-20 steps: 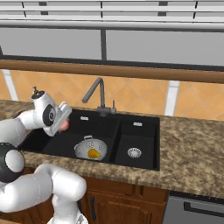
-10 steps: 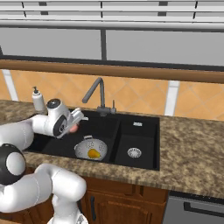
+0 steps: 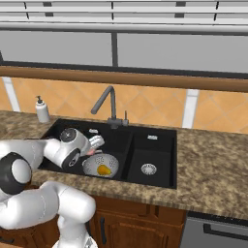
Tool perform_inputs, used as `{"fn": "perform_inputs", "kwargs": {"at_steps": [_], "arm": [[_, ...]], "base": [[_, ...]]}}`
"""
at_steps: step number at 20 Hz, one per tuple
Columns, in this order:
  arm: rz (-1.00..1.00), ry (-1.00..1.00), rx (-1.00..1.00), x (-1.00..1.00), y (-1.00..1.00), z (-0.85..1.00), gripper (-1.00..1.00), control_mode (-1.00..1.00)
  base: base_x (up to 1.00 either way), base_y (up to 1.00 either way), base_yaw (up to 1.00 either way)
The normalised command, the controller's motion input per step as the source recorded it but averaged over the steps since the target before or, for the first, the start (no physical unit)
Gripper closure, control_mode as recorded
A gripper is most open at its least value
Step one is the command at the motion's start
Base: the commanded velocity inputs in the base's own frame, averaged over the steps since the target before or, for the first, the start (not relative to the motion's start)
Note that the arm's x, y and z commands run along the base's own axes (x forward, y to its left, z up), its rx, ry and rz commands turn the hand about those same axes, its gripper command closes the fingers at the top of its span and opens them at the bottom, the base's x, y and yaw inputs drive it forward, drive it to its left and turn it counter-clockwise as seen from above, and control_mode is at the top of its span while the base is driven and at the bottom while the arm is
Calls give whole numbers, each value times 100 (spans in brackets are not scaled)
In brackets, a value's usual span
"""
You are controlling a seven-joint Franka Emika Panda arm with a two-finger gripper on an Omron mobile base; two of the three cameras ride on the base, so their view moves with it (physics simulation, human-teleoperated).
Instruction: Put the colander in the sink, put the mango, peach, pear in the colander, and turn on the sink faucet and pour water over the colander.
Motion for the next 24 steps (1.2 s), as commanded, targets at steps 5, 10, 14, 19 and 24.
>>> {"fn": "perform_inputs", "kwargs": {"at_steps": [5, 10, 14, 19, 24], "arm": [[-30, 6, 25, 37, 0, 0, 100, -100], [-20, 6, 16, 8, 0, -11, 100, -100], [-17, 12, 15, 23, 0, -13, 100, -100], [-16, 12, 13, 25, 0, -18, 100, -100], [-15, 0, 9, 0, 0, -32, 100, -100]], "base": [[0, 0, 0], [0, 0, 0], [0, 0, 0], [0, 0, 0], [0, 0, 0]]}}
